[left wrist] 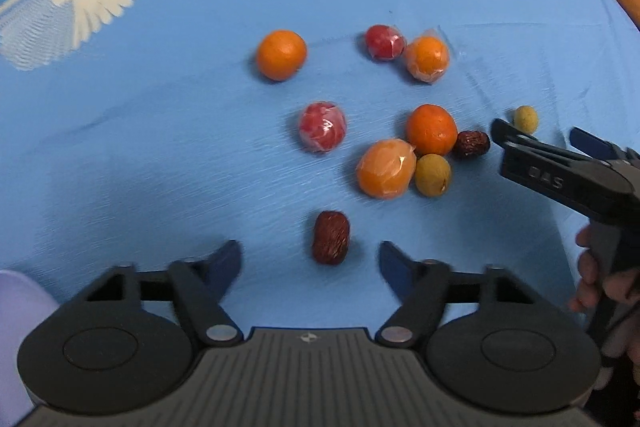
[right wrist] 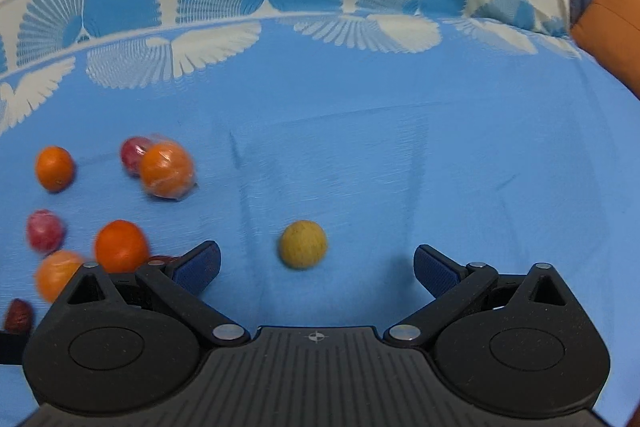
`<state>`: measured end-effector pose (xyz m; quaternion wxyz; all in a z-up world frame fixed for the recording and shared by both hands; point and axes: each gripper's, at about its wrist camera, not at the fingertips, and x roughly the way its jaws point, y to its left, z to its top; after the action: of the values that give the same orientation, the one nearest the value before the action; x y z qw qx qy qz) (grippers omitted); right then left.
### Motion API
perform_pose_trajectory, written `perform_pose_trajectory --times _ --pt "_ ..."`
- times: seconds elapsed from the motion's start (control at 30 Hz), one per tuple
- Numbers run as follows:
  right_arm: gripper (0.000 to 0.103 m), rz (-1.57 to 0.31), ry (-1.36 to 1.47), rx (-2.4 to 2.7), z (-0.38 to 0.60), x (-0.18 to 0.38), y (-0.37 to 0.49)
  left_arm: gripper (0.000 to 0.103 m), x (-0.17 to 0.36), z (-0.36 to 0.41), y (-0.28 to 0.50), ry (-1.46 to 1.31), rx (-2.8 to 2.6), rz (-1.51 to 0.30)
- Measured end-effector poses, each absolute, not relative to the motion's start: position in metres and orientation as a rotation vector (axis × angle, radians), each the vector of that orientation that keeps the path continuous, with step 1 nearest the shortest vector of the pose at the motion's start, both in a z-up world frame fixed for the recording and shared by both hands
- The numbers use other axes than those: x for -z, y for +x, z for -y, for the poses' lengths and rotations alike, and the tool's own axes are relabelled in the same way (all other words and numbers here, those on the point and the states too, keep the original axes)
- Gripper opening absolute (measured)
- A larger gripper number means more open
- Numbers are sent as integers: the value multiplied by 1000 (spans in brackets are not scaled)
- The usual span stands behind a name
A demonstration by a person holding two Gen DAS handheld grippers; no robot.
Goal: Organize fruits
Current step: 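Grasp a red date with the left tool while the right tool grasps the yellow-green fruit, then carry the date and yellow-green fruit over the plate and open both tools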
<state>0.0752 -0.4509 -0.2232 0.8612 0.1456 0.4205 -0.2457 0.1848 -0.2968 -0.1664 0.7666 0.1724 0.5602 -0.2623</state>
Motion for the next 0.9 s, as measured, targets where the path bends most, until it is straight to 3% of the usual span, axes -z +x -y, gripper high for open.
perform_pose_trajectory --times 0.03,0.07,0.1,0.13,0.33,0.63,0.9 --pt "78 -880 311 489 453 226 77 36 170 300 187 379 579 -1217" --pt "65 -854 307 487 453 225 76 30 173 303 189 399 578 -1200" --pt "35 -838 300 456 451 223 76 22 172 303 188 403 587 -1171" --pt "27 -844 303 425 449 219 77 22 169 302 187 405 604 -1146" --pt "27 -755 287 490 441 178 58 22 134 284 171 367 628 -1073" --pt "27 -499 298 494 431 56 -14 22 56 218 123 298 545 -997" --pt "27 -569 331 217 352 17 -68 22 8 151 61 251 499 -971"
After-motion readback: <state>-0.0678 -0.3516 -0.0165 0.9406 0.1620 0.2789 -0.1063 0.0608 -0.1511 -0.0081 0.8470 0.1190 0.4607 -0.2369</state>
